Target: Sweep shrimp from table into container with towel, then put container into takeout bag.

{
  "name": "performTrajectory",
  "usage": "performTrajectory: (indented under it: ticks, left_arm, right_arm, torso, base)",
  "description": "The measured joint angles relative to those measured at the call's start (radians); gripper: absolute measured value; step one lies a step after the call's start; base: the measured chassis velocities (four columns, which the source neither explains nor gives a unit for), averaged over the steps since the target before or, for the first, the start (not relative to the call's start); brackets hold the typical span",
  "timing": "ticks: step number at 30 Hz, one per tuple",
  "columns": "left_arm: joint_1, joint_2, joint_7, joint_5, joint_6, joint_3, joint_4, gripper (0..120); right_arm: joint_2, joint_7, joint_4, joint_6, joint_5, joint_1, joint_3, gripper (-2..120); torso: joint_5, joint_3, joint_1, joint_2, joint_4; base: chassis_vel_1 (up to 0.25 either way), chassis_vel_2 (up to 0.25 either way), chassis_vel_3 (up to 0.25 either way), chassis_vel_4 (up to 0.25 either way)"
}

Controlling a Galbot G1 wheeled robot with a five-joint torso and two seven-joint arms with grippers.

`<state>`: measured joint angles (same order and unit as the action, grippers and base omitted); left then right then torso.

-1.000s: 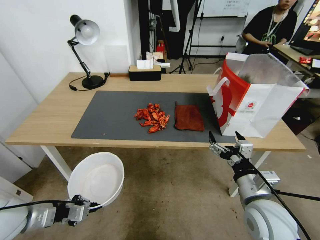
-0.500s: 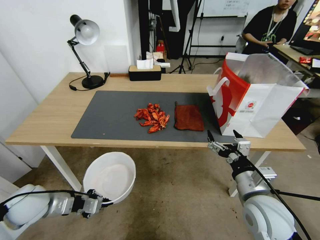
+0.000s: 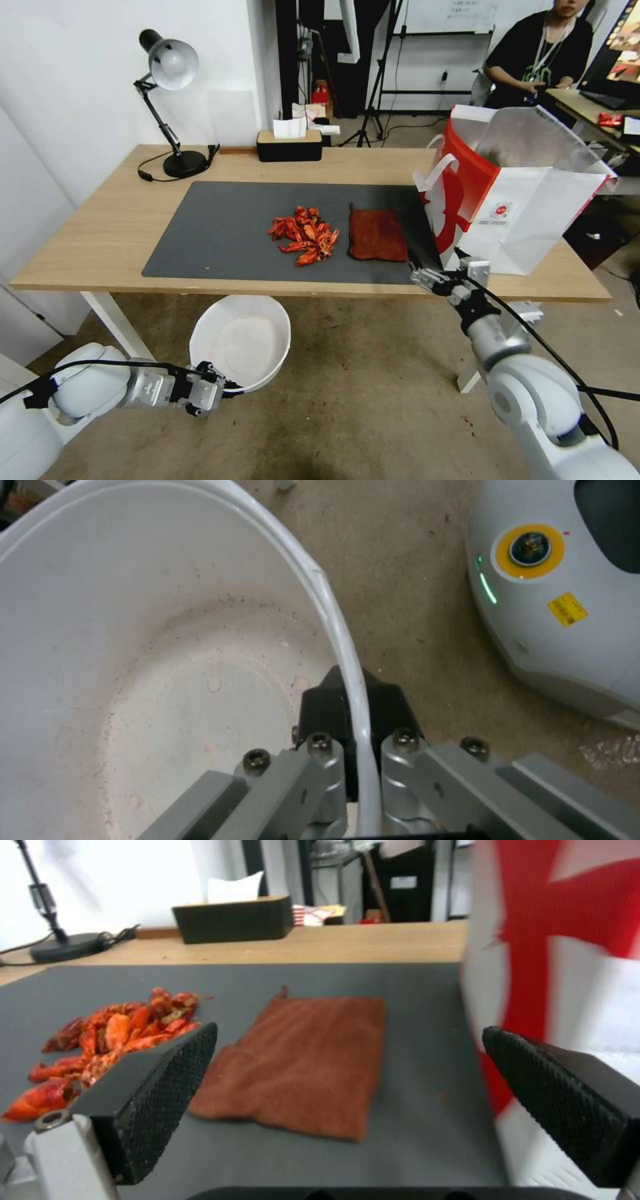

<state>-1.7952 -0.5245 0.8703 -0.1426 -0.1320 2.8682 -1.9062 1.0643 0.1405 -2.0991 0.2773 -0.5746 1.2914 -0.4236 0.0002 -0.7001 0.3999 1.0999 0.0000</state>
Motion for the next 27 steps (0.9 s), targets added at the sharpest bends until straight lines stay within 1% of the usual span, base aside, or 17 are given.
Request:
performTrajectory:
  ticks: [1, 2, 3, 4, 5, 7, 8, 10, 11, 13, 14, 17, 18, 20, 21, 23, 27]
  left_arm:
    - [0.000, 0.000, 0.000, 0.000, 0.000, 0.000, 0.000, 0]
    - [0.003, 0.001, 0.001, -0.004, -0.001, -0.001, 0.000, 0]
    - [0.004, 0.001, 0.001, -0.004, -0.001, -0.001, 0.000, 0]
    - [0.007, 0.002, 0.001, -0.004, -0.001, -0.002, -0.003, 0]
    - [0.007, 0.002, 0.001, -0.004, -0.001, -0.002, -0.003, 0]
    - [0.009, 0.004, 0.001, -0.004, -0.001, -0.004, -0.006, 0]
    - [0.009, 0.004, 0.001, -0.004, -0.001, -0.004, -0.006, 0]
    - [0.009, 0.004, 0.001, -0.002, 0.000, -0.006, -0.010, 0]
    - [0.009, 0.004, 0.001, -0.002, 0.000, -0.006, -0.010, 0]
    - [0.016, 0.004, 0.001, 0.000, 0.001, -0.015, -0.015, 0]
    - [0.016, 0.004, 0.001, 0.000, 0.001, -0.015, -0.015, 0]
    - [0.060, 0.005, 0.001, 0.003, 0.001, -0.062, -0.022, 0]
    - [0.060, 0.005, 0.001, 0.003, 0.001, -0.062, -0.022, 0]
    - [0.093, 0.004, 0.000, 0.003, -0.001, -0.095, -0.027, 0]
    - [0.093, 0.004, 0.000, 0.003, -0.001, -0.095, -0.027, 0]
    - [0.112, -0.001, 0.000, 0.000, -0.002, -0.109, -0.031, 0]
    - [0.114, -0.012, 0.000, -0.004, -0.002, -0.110, -0.031, 0]
  right_arm:
    - [0.000, 0.000, 0.000, 0.000, 0.000, 0.000, 0.000, 100]
    - [-0.034, 0.021, 0.025, 0.005, -0.048, -0.055, 0.038, 100]
    - [-0.048, 0.031, 0.034, 0.008, -0.068, -0.077, 0.053, 100]
    - [-0.076, 0.052, 0.054, 0.022, -0.105, -0.132, 0.090, 100]
    - [-0.076, 0.052, 0.054, 0.022, -0.105, -0.132, 0.090, 100]
    - [-0.113, 0.089, 0.088, 0.045, -0.135, -0.221, 0.148, 100]
    - [-0.113, 0.089, 0.088, 0.045, -0.135, -0.221, 0.148, 100]
    - [-0.135, 0.144, 0.121, 0.082, -0.167, -0.311, 0.206, 100]
    - [-0.135, 0.144, 0.121, 0.082, -0.167, -0.311, 0.206, 100]
    - [-0.141, 0.201, 0.143, 0.127, -0.196, -0.378, 0.257, 100]
    - [-0.141, 0.201, 0.143, 0.127, -0.196, -0.378, 0.257, 100]
    - [-0.123, 0.293, 0.188, 0.180, -0.217, -0.456, 0.365, 100]
    - [-0.123, 0.293, 0.188, 0.180, -0.217, -0.456, 0.365, 100]
    - [-0.096, 0.336, 0.220, 0.204, -0.217, -0.498, 0.422, 100]
    - [-0.096, 0.336, 0.220, 0.204, -0.217, -0.498, 0.422, 100]
    - [-0.060, 0.371, 0.266, 0.231, -0.206, -0.553, 0.483, 100]
    - [-0.031, 0.387, 0.316, 0.246, -0.182, -0.605, 0.528, 100]
  torso:
    - [0.0000, 0.000, 0.000, 0.000, 0.0000]
    - [0.0000, 0.000, 0.000, 0.000, 0.0003]
    - [-0.0001, 0.000, 0.000, 0.000, 0.0003]
    - [-0.0001, 0.000, 0.000, 0.000, 0.0003]
    - [-0.0001, 0.000, 0.000, 0.000, 0.0003]
    - [-0.0002, 0.000, 0.000, 0.000, 0.0002]
    - [-0.0002, 0.000, 0.000, 0.000, 0.0002]
    - [-0.0004, 0.000, 0.000, 0.000, 0.0002]
    - [-0.0004, 0.000, 0.000, 0.000, 0.0002]
    - [-0.0003, 0.000, 0.000, 0.000, 0.0000]
    - [-0.0003, 0.000, 0.000, 0.000, 0.0000]
    - [-0.0002, 0.000, 0.000, 0.000, -0.0001]
    - [-0.0002, 0.000, 0.000, 0.000, -0.0001]
    - [-0.0001, 0.000, 0.000, 0.000, 0.0001]
    - [-0.0001, 0.000, 0.000, 0.000, 0.0001]
    - [-0.0004, 0.000, 0.000, 0.000, 0.0003]
    - [-0.0003, 0.000, 0.000, 0.000, 0.0000]
  base:
    - [0.000, 0.000, 0.000, 0.000]
    - [0.000, 0.000, 0.000, 0.000]
    - [0.000, 0.000, 0.000, 0.000]
    - [0.000, 0.000, 0.000, 0.000]
    - [0.000, 0.000, 0.000, 0.000]
    - [0.000, 0.000, 0.000, 0.000]
    - [0.000, 0.000, 0.000, 0.000]
    - [0.000, 0.000, 0.000, 0.000]
    - [0.000, 0.000, 0.000, 0.000]
    - [0.000, 0.000, 0.000, 0.000]
    - [0.000, 0.000, 0.000, 0.000]
    - [0.000, 0.000, 0.000, 0.000]
    - [0.000, 0.000, 0.000, 0.000]
    - [0.000, 0.000, 0.000, 0.000]
    - [0.000, 0.000, 0.000, 0.000]
    - [0.000, 0.000, 0.000, 0.000]
    - [0.000, 0.000, 0.000, 0.000]
